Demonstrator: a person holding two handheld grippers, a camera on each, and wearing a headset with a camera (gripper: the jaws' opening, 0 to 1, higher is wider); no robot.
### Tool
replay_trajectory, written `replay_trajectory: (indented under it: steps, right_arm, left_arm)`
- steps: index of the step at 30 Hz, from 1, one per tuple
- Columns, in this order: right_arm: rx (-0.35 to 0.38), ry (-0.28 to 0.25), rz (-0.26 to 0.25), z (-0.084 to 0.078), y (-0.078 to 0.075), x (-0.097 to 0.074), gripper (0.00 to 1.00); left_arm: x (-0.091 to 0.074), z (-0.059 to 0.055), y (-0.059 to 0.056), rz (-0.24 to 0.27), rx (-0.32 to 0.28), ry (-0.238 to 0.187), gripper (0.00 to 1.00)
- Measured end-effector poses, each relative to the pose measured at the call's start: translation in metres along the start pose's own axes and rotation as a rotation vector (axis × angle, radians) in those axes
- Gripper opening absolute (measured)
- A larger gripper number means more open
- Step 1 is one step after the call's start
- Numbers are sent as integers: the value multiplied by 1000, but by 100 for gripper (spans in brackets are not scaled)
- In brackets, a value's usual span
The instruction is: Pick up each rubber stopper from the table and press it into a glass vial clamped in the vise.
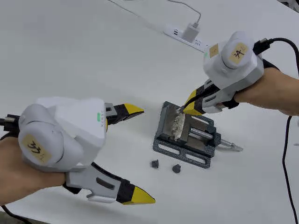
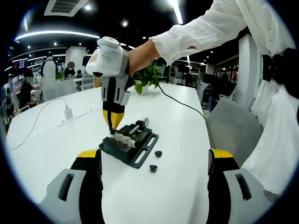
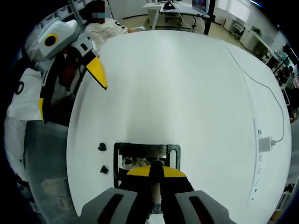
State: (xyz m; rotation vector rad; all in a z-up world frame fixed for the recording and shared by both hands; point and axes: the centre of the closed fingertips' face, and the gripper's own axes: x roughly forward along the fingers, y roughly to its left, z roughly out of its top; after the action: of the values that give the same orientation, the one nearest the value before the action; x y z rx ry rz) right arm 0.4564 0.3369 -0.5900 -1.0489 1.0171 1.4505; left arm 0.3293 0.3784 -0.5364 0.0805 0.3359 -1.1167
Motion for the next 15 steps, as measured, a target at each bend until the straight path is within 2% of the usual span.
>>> replay_trajectory:
  steps: [7,11,15]
  right_arm:
    - [27,-5,10,0,-1,0,1]
    - [3,3,6,2,2,0,1]
    - [27,-1,10,1,1,0,1]
  left_arm:
    - [0,0,0,-2,-1,1,93]
    - [0,0,0,-1,-3,-2,93]
    - [0,0,0,-3,-3,-1,92]
